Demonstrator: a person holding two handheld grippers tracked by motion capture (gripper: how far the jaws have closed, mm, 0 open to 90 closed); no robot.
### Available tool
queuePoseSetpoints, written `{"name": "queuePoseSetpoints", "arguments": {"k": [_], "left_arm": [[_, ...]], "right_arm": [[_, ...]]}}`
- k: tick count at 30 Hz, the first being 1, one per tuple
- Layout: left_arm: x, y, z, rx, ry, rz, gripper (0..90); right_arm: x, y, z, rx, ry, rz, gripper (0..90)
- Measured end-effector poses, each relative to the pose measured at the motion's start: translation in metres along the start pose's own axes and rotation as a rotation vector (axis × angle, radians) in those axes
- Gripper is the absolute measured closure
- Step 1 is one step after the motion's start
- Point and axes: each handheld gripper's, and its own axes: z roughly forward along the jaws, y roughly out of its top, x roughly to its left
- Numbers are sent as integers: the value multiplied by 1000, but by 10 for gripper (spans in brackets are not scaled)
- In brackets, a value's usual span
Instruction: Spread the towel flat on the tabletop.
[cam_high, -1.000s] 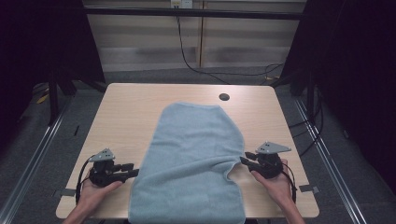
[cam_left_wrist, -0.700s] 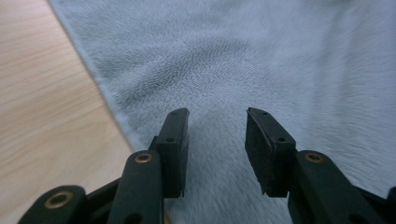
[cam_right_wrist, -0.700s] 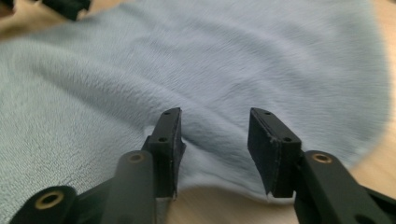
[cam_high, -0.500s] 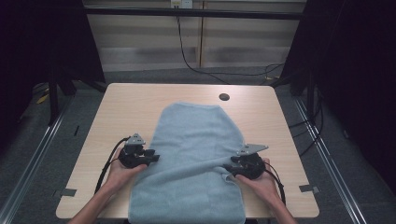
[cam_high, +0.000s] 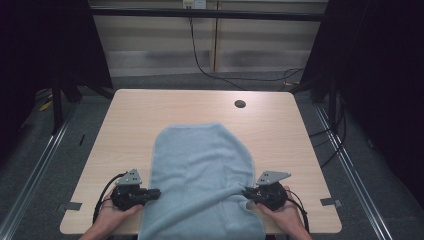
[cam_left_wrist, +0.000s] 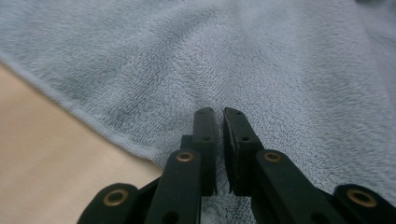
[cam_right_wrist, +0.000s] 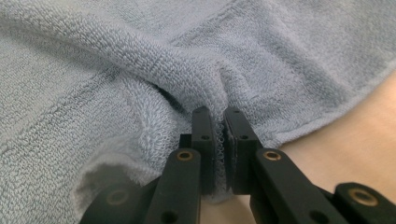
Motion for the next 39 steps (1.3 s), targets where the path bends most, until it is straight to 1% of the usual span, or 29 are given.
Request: {"name": "queuePoseSetpoints", "arguments": {"k": [2,4,5,6,7,8,9,10,12,13,14,16,18,20,21,22,23,24,25,26,27,28,29,30,32,34,36,38,39], "left_arm": [[-6,-3,-2,9,-18,-1,836],[-11,-7,-4,12,-56,-22,821],[-13,-9,-6,20,-70,-15,812],[-13,-9,-6,20,-70,-15,804],[-20,-11,-7,27,-84,-2,782],[-21,-10,-8,25,-85,4,738],[-21,-7,-8,14,-79,3,684],[-19,-3,-8,-7,-73,3,650],[-12,9,-6,-38,-50,2,628],[-6,15,-2,-45,-33,-5,620],[0,21,2,-57,-16,-14,620],[14,34,13,-45,26,-18,611],[26,44,23,-43,82,-23,592],[38,51,30,-57,97,-62,583],[42,52,32,-67,115,-69,568],[45,52,34,-74,119,-78,567],[48,50,36,-70,126,-90,566],[50,48,37,-60,133,-86,558],[49,47,36,-65,126,-74,562],[48,46,36,-65,127,-68,560],[47,45,35,-65,124,-67,558],[46,43,34,-64,123,-62,556],[44,41,33,-66,119,-65,555],[42,40,32,-61,111,-59,555],[36,37,29,-53,93,-57,555],[29,34,27,-39,83,-47,555],[18,32,26,-26,70,-31,544],[9,31,26,-16,79,-16,523],[7,31,25,-19,86,-16,516]], "right_arm": [[7,-4,-5,12,12,-1,840],[14,-9,-10,21,41,-10,840],[18,-11,-13,24,48,-9,839],[23,-14,-16,35,62,-8,838],[27,-16,-19,43,80,-10,833],[30,-19,-22,44,87,-14,814],[32,-20,-24,47,104,-2,766],[31,-20,-27,36,101,7,722],[20,-14,-32,-27,101,50,702],[12,-9,-34,-59,88,61,692],[3,-2,-35,-78,51,74,673],[-20,12,-31,-98,5,99,663],[-43,26,-21,-96,-45,122,621],[-62,38,-6,-97,-74,144,596],[-69,44,1,-97,-84,154,582],[-76,49,9,-98,-93,158,580],[-80,53,17,-90,-97,159,575],[-84,57,24,-80,-109,157,562],[-86,59,31,-80,-111,159,566],[-88,60,38,-71,-111,160,584],[-88,60,43,-60,-104,162,659],[-87,60,47,-52,-95,162,732],[-84,59,48,-53,-97,149,817],[-80,60,47,-67,-91,136,843],[-68,65,39,-100,-93,87,857],[-51,71,29,-145,-69,51,858],[-31,74,23,-166,-8,15,857],[-9,74,23,-165,67,-19,853],[1,72,25,-155,106,-26,850]]}}
